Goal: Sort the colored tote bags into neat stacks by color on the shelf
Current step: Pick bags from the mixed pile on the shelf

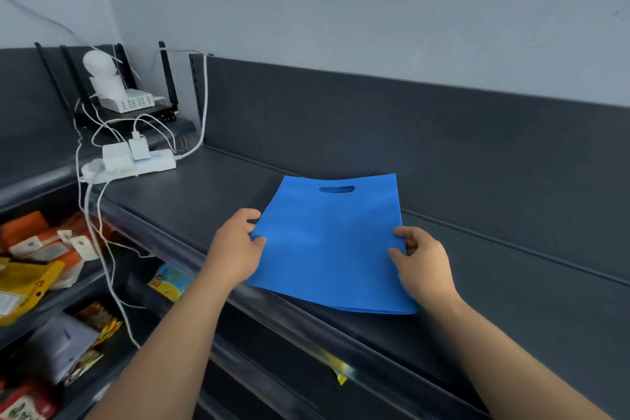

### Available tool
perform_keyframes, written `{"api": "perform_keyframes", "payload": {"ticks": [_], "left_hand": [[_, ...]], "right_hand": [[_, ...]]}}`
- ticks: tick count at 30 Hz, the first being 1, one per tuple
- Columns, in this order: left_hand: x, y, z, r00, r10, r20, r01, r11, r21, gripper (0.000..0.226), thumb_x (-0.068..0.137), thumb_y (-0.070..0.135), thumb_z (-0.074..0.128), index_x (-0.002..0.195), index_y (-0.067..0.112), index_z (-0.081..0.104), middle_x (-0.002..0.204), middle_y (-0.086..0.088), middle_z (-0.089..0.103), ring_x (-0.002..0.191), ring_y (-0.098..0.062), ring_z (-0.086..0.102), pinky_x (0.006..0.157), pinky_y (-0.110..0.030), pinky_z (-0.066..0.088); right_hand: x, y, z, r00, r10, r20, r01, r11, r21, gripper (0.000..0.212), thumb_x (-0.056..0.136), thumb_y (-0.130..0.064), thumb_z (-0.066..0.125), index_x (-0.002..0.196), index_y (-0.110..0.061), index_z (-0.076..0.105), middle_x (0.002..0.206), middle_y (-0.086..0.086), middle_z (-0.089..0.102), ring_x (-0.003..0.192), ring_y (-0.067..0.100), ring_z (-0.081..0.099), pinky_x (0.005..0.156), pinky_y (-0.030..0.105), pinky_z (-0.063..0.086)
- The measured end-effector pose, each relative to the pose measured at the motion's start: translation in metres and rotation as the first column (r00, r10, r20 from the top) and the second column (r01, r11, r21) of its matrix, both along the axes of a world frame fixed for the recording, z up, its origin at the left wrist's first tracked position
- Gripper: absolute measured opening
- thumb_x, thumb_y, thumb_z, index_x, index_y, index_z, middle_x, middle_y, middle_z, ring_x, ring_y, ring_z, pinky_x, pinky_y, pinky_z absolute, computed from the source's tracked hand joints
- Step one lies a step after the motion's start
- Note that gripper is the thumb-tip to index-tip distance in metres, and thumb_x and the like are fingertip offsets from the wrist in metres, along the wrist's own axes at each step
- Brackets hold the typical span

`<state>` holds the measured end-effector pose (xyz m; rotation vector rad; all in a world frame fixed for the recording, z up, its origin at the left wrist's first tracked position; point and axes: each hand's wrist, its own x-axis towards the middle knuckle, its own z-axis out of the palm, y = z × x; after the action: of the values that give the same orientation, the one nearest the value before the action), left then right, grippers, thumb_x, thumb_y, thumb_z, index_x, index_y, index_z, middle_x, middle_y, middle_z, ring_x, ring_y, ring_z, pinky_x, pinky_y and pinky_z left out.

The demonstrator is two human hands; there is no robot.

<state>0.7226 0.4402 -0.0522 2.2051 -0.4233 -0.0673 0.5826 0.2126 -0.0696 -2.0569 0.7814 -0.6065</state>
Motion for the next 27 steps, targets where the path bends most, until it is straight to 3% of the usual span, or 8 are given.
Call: {"api": "perform_keyframes", "payload": {"ticks": [7, 10, 13, 15, 17, 19, 23, 27], "left_hand": [[0.092, 0.031, 0.000, 0.994, -0.105, 0.000, 0.105, 0.993, 0.054, 0.037, 0.094, 0.007, 0.051, 0.129, 0.019, 0.046, 0.103, 0.006, 0.053, 0.077, -0.008, 0.053, 0.059, -0.021, 0.040], [0.123, 0.039, -0.003, 0.992, -0.123, 0.005, 0.121, 0.987, 0.104, 0.044, 0.095, 0.008, 0.050, 0.137, 0.016, 0.041, 0.118, -0.001, 0.055, 0.090, -0.017, 0.055, 0.071, -0.027, 0.042], [0.146, 0.044, -0.008, 0.992, -0.124, 0.008, 0.122, 0.984, 0.133, 0.046, 0.094, 0.007, 0.049, 0.139, 0.014, 0.041, 0.129, -0.004, 0.054, 0.106, -0.025, 0.054, 0.080, -0.030, 0.041], [0.160, 0.047, -0.015, 0.992, -0.116, 0.048, 0.107, 0.981, 0.162, 0.029, 0.093, 0.004, 0.048, 0.111, 0.026, 0.054, 0.104, 0.004, 0.057, 0.096, -0.026, 0.052, 0.074, -0.028, 0.037], [0.172, 0.050, -0.018, 0.992, -0.095, 0.082, 0.079, 0.980, 0.182, 0.045, 0.090, 0.000, 0.047, 0.073, 0.037, 0.031, 0.074, 0.014, 0.035, 0.082, -0.018, 0.038, 0.058, -0.024, 0.027], [0.181, 0.053, -0.019, 0.993, -0.085, 0.087, 0.067, 0.977, 0.200, 0.052, 0.089, -0.002, 0.046, 0.068, 0.036, 0.017, 0.070, 0.014, 0.024, 0.075, -0.015, 0.032, 0.053, -0.020, 0.018], [0.193, 0.062, -0.018, 0.992, -0.076, 0.102, 0.049, 0.968, 0.246, 0.040, 0.087, -0.004, 0.045, 0.072, 0.030, 0.033, 0.074, 0.007, 0.038, 0.070, -0.016, 0.038, 0.062, -0.027, 0.033], [0.202, 0.069, -0.021, 0.990, -0.086, 0.115, 0.045, 0.945, 0.323, 0.041, 0.091, 0.001, 0.045, 0.130, 0.012, 0.050, 0.124, -0.014, 0.053, 0.112, -0.034, 0.048, 0.085, -0.039, 0.042]], "right_hand": [[0.059, 0.053, -0.007, 0.988, -0.098, -0.116, 0.101, 0.995, 0.021, 0.042, 0.086, -0.015, 0.063, 0.126, -0.017, 0.052, 0.090, -0.006, 0.054, 0.072, 0.009, 0.055, 0.070, 0.027, 0.048], [0.078, 0.070, -0.010, 0.979, -0.134, -0.157, 0.137, 0.991, 0.006, 0.047, 0.083, -0.020, 0.065, 0.127, -0.020, 0.049, 0.088, -0.007, 0.059, 0.081, 0.015, 0.060, 0.092, 0.043, 0.048], [0.095, 0.083, -0.011, 0.975, -0.144, -0.172, 0.145, 0.989, -0.007, 0.032, 0.080, -0.022, 0.064, 0.111, -0.023, 0.054, 0.083, -0.002, 0.064, 0.077, 0.019, 0.063, 0.092, 0.047, 0.047], [0.105, 0.089, -0.011, 0.971, -0.149, -0.188, 0.146, 0.989, -0.028, 0.019, 0.079, -0.022, 0.063, 0.097, -0.021, 0.056, 0.079, 0.001, 0.065, 0.073, 0.020, 0.063, 0.088, 0.047, 0.049], [0.115, 0.095, -0.010, 0.966, -0.151, -0.209, 0.142, 0.988, -0.057, 0.013, 0.079, -0.024, 0.062, 0.090, -0.019, 0.057, 0.076, 0.003, 0.064, 0.071, 0.021, 0.062, 0.085, 0.047, 0.050], [0.124, 0.101, -0.008, 0.963, -0.148, -0.225, 0.135, 0.988, -0.068, 0.013, 0.080, -0.025, 0.061, 0.089, -0.017, 0.057, 0.077, 0.003, 0.063, 0.072, 0.021, 0.062, 0.085, 0.046, 0.050], [0.141, 0.112, -0.007, 0.957, -0.138, -0.257, 0.111, 0.987, -0.117, 0.013, 0.081, -0.026, 0.060, 0.083, -0.015, 0.054, 0.074, -0.001, 0.058, 0.071, 0.019, 0.058, 0.086, 0.044, 0.049], [0.153, 0.117, -0.011, 0.938, -0.161, -0.306, 0.089, 0.968, -0.236, 0.022, 0.083, -0.032, 0.058, 0.074, -0.018, 0.044, 0.076, -0.001, 0.052, 0.063, 0.014, 0.047, 0.087, 0.033, 0.039]]}}
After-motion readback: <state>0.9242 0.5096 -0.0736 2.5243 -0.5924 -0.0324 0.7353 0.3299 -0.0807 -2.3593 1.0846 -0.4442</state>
